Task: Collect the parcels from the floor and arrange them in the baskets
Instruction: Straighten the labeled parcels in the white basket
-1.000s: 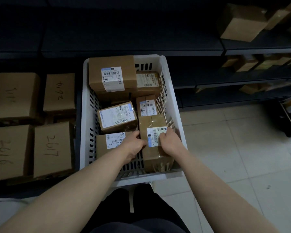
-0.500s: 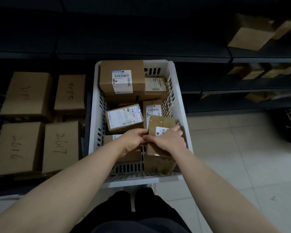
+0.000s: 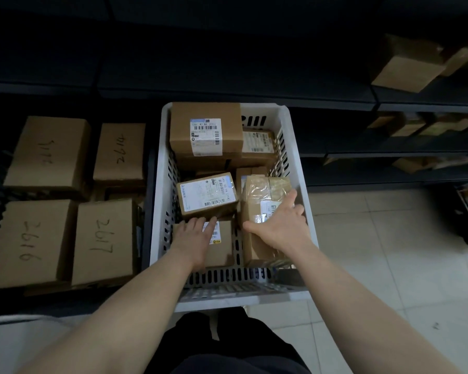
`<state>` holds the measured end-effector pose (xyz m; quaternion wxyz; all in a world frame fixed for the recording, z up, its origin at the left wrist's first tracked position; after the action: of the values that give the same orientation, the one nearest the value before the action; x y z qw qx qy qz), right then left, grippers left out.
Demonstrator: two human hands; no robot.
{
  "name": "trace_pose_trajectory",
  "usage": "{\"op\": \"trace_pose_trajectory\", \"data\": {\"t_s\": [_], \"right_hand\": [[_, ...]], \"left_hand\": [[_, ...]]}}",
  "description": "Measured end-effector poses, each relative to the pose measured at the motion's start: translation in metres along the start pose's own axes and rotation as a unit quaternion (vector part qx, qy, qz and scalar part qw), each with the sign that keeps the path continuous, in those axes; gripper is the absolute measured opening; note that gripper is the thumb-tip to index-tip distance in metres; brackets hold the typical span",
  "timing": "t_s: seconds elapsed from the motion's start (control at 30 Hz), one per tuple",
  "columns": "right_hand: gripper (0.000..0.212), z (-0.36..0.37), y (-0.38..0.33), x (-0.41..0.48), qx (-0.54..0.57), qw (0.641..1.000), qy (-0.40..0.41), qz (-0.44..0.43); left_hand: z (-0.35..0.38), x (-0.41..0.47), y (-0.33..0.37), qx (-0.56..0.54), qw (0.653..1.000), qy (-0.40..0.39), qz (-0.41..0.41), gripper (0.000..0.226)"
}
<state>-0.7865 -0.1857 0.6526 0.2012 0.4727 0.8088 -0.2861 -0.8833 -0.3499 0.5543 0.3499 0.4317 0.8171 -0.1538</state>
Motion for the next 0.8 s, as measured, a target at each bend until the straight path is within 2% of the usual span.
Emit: {"op": "trace_pose_trajectory", "data": {"t_s": [0.13, 0.33, 0.43, 0.57, 0.7, 0.8], "right_hand": [[0.137, -0.001, 0.007, -0.003, 0.001, 1.0, -0.005, 0.001], [0.134, -0.036, 0.005, -0.008, -0.036, 0.999, 0.016, -0.028], [0.131, -0.05, 0.002, -0.009, -0.032, 0.998, 0.024, -0.038], [0.126, -0.052, -0.004, -0.009, -0.018, 0.998, 0.014, -0.06], [0.129, -0.045, -0.011, -0.013, -0.052, 0.995, -0.02, -0.084], [0.123, -0.044, -0.011, -0.015, -0.057, 0.993, -0.039, -0.094]], "left_hand": [[-0.006, -0.004, 0.007, 0.031, 0.999, 0.013, 0.02, 0.126], [-0.055, -0.024, 0.008, -0.094, 0.995, -0.02, 0.025, 0.134], [-0.099, -0.038, -0.001, -0.128, 0.991, 0.01, 0.02, 0.132], [-0.147, -0.053, -0.023, -0.141, 0.985, 0.095, 0.0, 0.129], [-0.159, -0.06, -0.049, -0.168, 0.976, 0.132, -0.038, 0.127], [-0.158, -0.064, -0.062, -0.166, 0.974, 0.142, -0.06, 0.126]]}}
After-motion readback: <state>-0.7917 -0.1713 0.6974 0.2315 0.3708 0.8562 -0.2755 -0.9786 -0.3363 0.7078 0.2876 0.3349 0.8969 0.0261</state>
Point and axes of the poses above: each hand's wrist, its own x-axis towards the middle knuckle, its own z-axis out of the palm, y = z × x, the point moved 8 cm from there along x, towards the middle knuckle, and after that the axes turned 7 degrees about -y, right-handed, at the moved point
